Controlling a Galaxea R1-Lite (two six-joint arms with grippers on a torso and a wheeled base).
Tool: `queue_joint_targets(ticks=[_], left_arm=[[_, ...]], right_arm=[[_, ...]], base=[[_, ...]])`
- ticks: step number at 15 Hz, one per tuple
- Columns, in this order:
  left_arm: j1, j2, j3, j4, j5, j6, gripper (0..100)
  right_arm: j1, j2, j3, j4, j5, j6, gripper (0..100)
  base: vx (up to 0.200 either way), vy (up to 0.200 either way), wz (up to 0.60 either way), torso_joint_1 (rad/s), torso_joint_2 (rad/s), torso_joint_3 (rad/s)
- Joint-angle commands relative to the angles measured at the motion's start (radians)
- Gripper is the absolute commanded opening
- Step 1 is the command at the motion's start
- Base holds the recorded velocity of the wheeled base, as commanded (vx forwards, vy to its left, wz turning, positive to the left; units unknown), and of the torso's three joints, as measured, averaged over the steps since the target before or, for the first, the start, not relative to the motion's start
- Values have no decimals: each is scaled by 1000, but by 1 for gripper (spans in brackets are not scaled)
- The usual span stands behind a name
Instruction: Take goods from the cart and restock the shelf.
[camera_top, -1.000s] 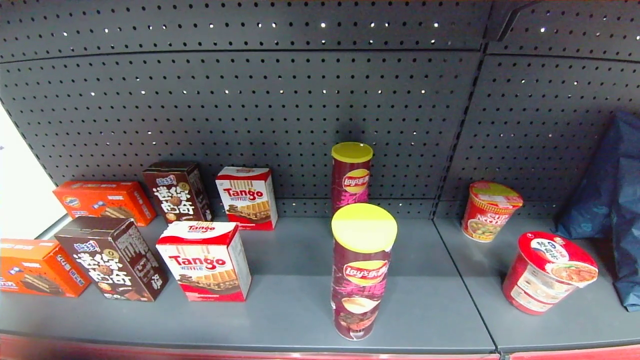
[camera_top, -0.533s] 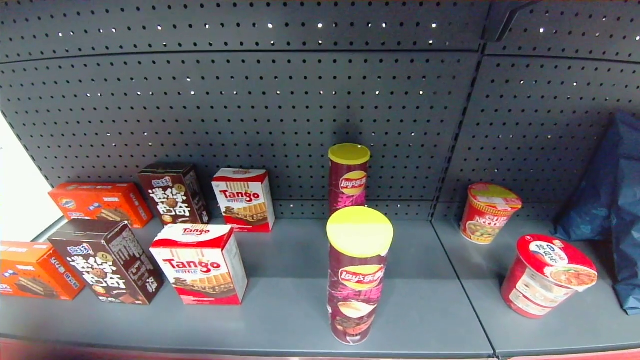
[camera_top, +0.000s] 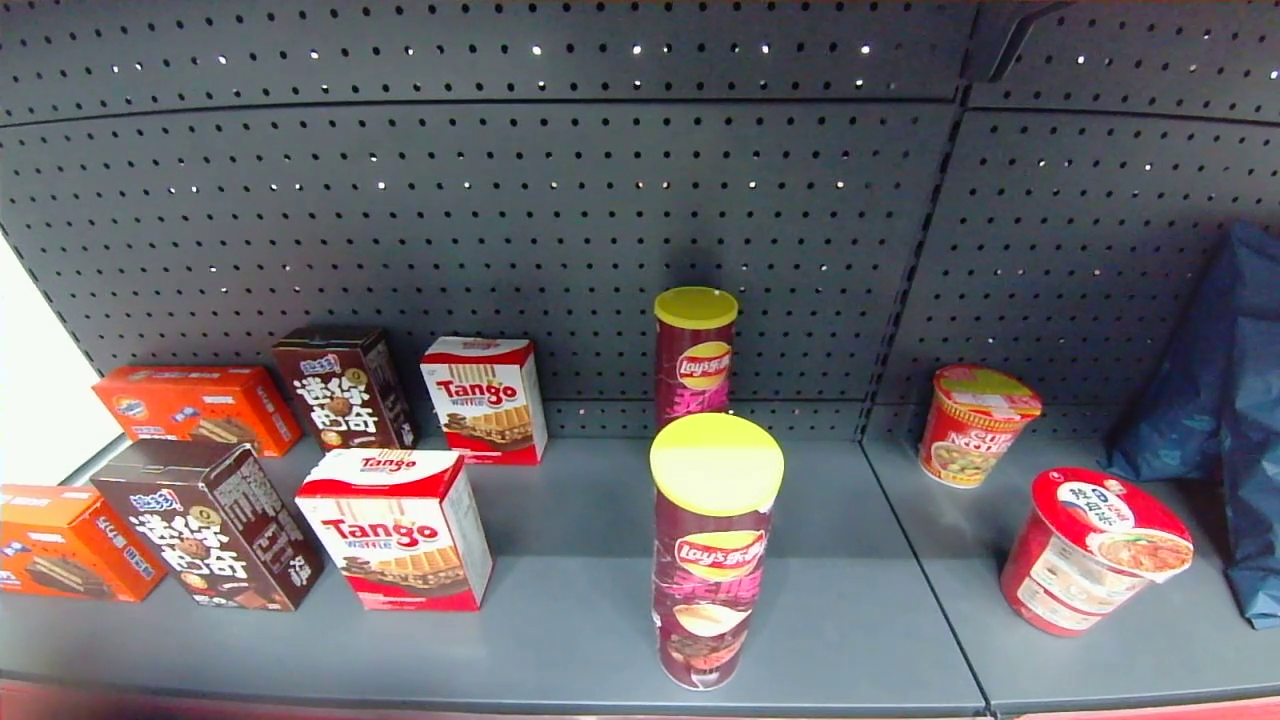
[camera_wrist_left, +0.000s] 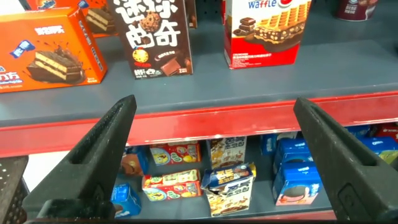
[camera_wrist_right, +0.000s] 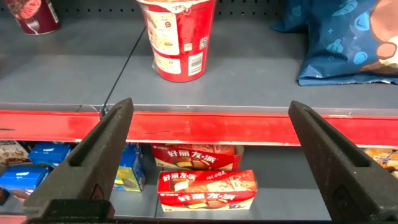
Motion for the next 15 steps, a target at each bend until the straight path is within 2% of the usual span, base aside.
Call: queue_joint_targets(ticks=[1, 13, 15], left_arm=[[0, 0, 0, 0, 1, 0, 100], [-1, 0, 0, 0, -18, 0, 100], [-1, 0, -2, 0, -36, 9, 100]], right_arm=[[1, 1, 0, 0, 0, 0, 100], [1, 1, 0, 0, -1, 1, 100], [1, 1, 0, 1, 0, 1, 100]], base=[[0, 0, 0, 0, 0, 0], [0, 0, 0, 0, 0, 0], [0, 0, 0, 0, 0, 0]])
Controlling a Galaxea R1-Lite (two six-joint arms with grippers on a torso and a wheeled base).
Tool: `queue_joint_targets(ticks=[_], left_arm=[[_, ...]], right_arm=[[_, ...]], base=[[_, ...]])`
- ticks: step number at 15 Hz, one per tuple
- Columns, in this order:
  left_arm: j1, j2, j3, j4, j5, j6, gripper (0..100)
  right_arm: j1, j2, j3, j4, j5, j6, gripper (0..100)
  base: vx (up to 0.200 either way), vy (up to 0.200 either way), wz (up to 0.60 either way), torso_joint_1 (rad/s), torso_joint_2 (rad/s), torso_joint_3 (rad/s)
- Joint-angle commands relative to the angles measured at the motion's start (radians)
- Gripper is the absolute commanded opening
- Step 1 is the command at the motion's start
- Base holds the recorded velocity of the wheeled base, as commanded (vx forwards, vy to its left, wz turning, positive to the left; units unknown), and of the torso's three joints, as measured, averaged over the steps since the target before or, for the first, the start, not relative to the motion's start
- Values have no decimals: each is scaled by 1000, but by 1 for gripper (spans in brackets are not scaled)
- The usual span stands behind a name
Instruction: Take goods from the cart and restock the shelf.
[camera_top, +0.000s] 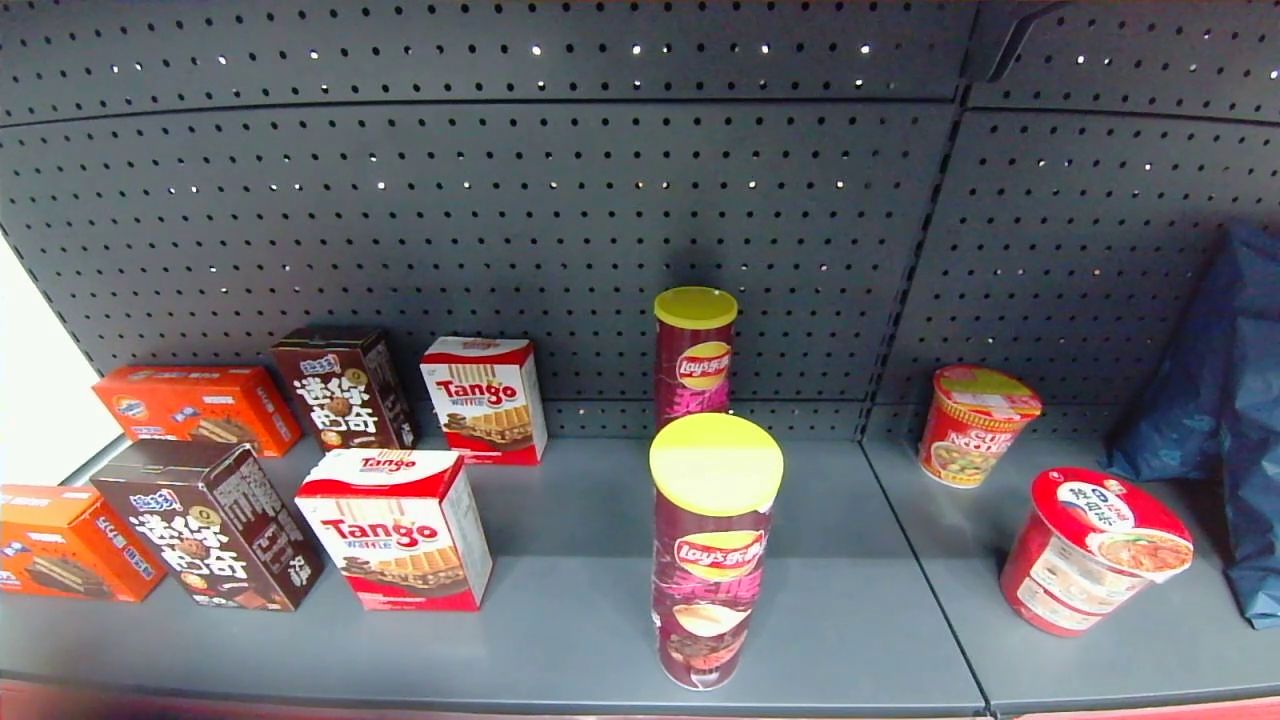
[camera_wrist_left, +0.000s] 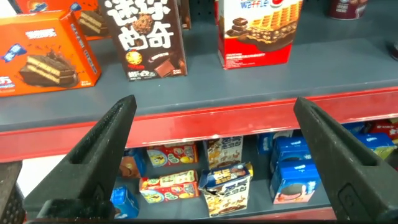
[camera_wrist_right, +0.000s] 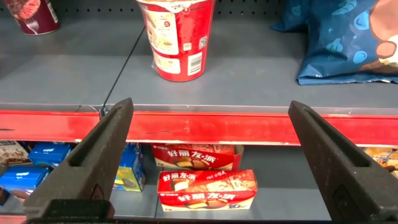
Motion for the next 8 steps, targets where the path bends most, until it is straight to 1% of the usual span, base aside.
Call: queue_joint_targets(ticks=[1, 8], left_arm=[[0, 1, -2, 0, -4, 1, 100], [0, 1, 0, 0, -1, -8, 100]], right_arm=[[0, 1, 0, 1, 0, 0, 100], [0, 1, 0, -1, 0, 0, 100]], base=[[0, 0, 0, 0, 0, 0], [0, 0, 0, 0, 0, 0]])
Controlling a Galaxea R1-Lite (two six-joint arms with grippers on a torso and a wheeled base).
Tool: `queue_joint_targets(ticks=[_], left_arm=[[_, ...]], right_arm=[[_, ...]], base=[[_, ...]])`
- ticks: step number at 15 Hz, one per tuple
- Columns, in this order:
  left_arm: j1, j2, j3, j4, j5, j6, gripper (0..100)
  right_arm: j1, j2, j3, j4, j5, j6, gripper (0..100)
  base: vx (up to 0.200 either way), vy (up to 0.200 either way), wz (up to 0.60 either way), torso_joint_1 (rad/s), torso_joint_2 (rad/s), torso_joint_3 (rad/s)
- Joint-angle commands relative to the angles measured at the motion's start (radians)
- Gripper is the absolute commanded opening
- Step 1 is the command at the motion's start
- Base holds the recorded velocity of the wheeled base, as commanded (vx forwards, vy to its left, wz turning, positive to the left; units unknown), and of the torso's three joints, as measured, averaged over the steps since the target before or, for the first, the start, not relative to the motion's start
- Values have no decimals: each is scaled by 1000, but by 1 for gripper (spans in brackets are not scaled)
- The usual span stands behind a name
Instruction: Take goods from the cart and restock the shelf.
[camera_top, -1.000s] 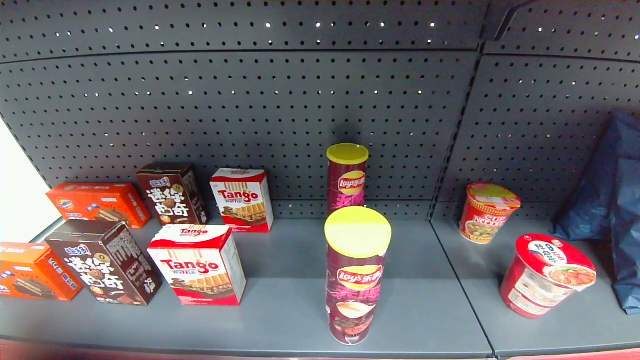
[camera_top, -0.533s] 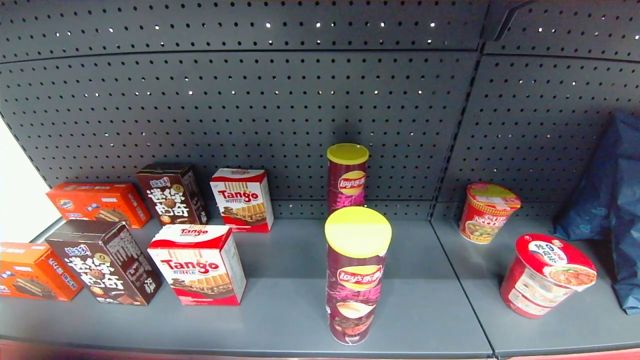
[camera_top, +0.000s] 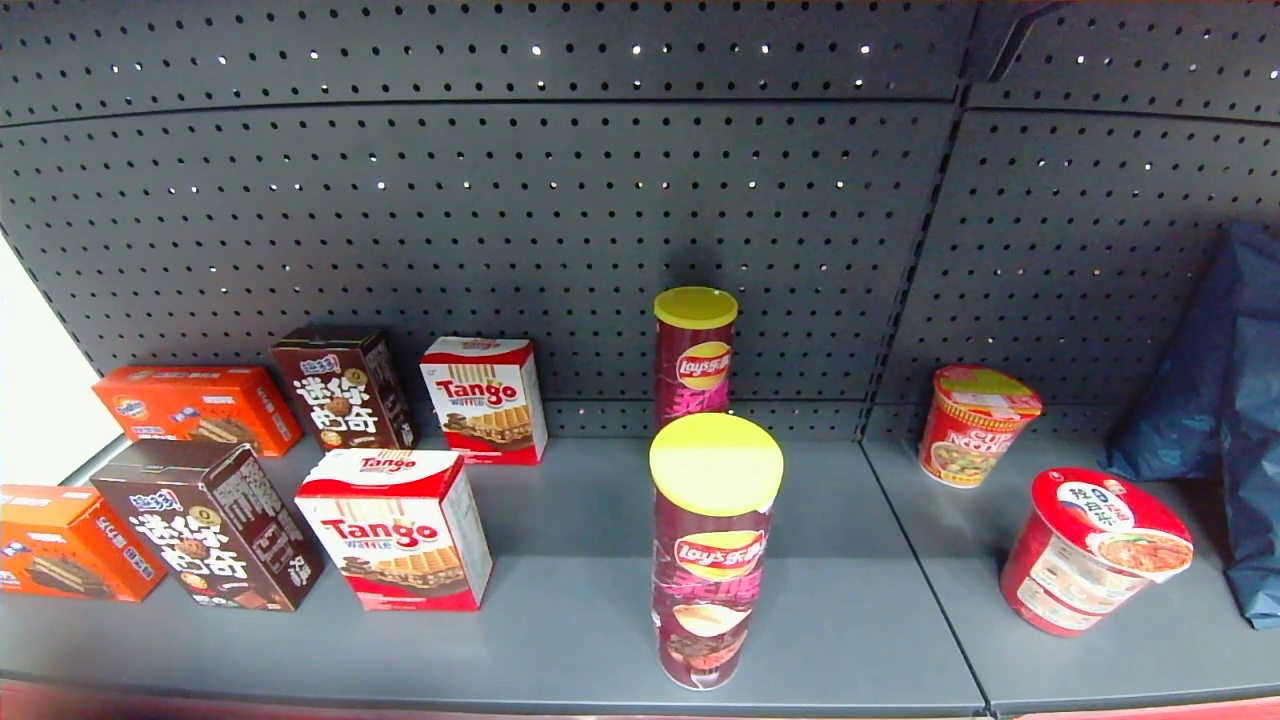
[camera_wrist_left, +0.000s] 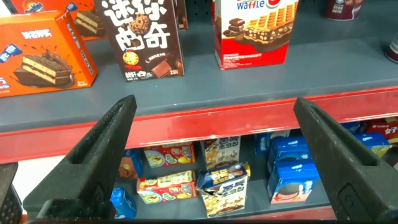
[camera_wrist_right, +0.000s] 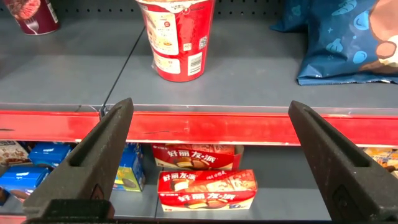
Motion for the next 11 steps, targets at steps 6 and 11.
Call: queue_joint_targets(ticks=[6, 11], left_arm=[[0, 1, -1, 0, 1, 0, 100], [0, 1, -1, 0, 1, 0, 100]], right_arm=[[0, 1, 0, 0, 0, 0, 100], [0, 1, 0, 0, 2, -2, 100]], base=[[0, 0, 0, 0, 0, 0], [0, 0, 0, 0, 0, 0]])
